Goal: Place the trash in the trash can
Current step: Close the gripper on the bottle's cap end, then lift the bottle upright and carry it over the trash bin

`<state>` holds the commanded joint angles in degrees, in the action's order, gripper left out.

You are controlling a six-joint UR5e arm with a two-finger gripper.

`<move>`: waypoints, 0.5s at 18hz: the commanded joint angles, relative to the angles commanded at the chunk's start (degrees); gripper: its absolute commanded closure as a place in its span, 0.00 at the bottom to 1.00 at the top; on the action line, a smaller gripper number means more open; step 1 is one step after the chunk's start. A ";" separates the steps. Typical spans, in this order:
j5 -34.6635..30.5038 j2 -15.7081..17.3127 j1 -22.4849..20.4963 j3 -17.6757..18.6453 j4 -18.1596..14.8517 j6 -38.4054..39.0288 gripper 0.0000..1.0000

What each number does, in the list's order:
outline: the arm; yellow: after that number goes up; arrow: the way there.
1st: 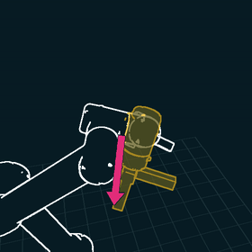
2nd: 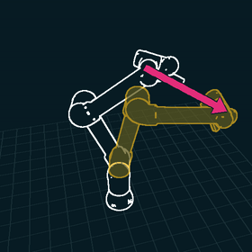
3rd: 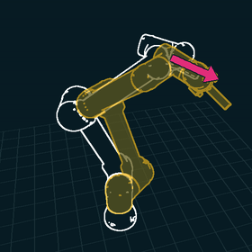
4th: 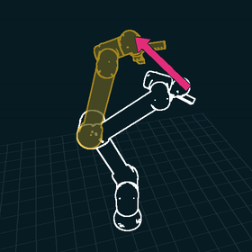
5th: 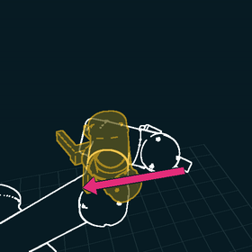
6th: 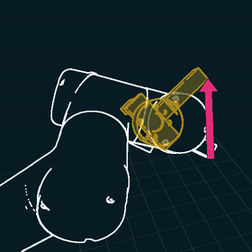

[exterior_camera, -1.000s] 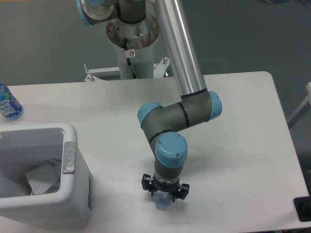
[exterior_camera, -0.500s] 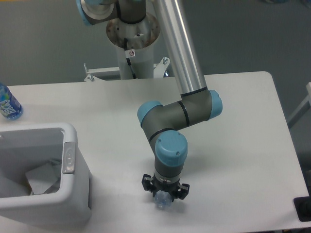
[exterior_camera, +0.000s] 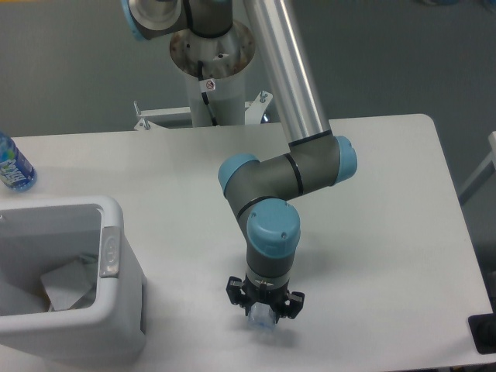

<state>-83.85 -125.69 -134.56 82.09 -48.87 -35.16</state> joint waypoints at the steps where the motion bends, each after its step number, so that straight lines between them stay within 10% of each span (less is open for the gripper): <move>1: 0.44 0.62 0.09 -0.44 -0.09 0.35 0.40; 9: 10.28 3.26 0.17 -10.10 0.09 13.79 0.40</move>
<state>-73.57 -122.43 -134.39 71.99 -48.78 -21.37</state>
